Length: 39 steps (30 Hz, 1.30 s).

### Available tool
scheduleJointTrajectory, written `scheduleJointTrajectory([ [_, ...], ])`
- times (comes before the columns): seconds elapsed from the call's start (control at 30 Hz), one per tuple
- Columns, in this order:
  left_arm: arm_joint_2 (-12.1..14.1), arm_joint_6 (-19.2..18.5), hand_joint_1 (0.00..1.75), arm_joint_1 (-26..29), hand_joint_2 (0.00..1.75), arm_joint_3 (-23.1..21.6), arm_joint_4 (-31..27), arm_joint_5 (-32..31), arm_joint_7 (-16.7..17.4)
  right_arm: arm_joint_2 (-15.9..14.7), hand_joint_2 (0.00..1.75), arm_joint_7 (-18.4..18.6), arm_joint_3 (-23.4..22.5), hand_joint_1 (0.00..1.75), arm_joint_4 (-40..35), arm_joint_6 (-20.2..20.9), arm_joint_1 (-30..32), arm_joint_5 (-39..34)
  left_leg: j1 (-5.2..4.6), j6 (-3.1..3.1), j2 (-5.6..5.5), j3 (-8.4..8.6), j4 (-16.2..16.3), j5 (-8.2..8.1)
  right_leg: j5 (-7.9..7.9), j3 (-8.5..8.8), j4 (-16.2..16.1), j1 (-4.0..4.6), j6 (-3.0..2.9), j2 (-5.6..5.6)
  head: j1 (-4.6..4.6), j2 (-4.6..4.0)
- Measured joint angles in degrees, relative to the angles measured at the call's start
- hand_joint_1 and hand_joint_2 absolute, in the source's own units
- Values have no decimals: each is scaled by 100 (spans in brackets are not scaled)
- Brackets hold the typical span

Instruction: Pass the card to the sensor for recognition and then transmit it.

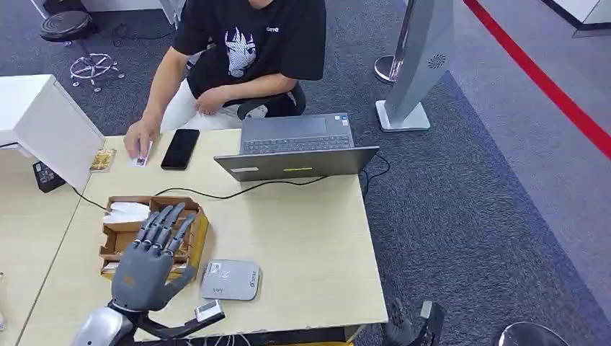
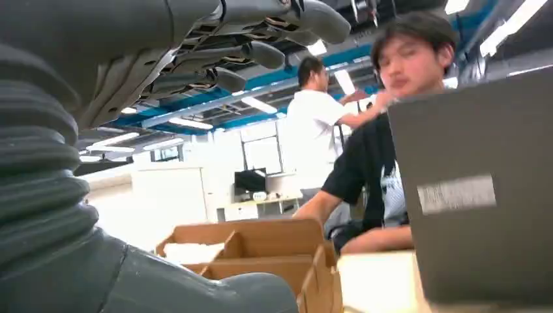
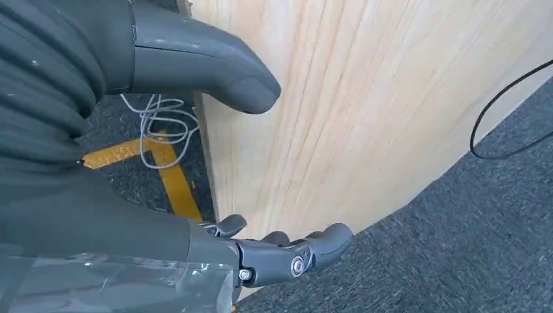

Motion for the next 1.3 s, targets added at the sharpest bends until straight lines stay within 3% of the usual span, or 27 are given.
scheduleJointTrajectory([
  [0.23,81,-131,0,199,175,-496,-44,-288,256,0,175,-50,-83,0,-9,15,65,37,-2,1,-7,-4,0,-1,-1,-1,-2,-4,0,-7,0,0],
  [0.4,184,-155,0,290,175,-529,40,-638,1008,2,175,-41,-131,0,-15,79,124,122,-3,0,-17,-9,0,0,-1,-1,-2,-4,1,-19,-2,0],
  [0.67,288,16,0,314,175,-327,359,-636,1198,4,175,22,-170,0,-42,94,152,247,-4,-2,-25,-11,0,2,-1,1,-1,-5,1,-27,0,0],
  [0.97,304,177,0,327,175,212,490,-642,1198,18,175,22,-245,0,-66,98,160,326,-4,-2,-32,-13,0,2,-1,1,-2,-5,1,-32,0,0],
  [1.3,302,223,0,361,175,409,522,-673,1195,31,175,33,-284,0,-81,98,162,398,-5,-2,-36,-15,0,2,-1,1,-2,-6,2,-37,0,0],
])
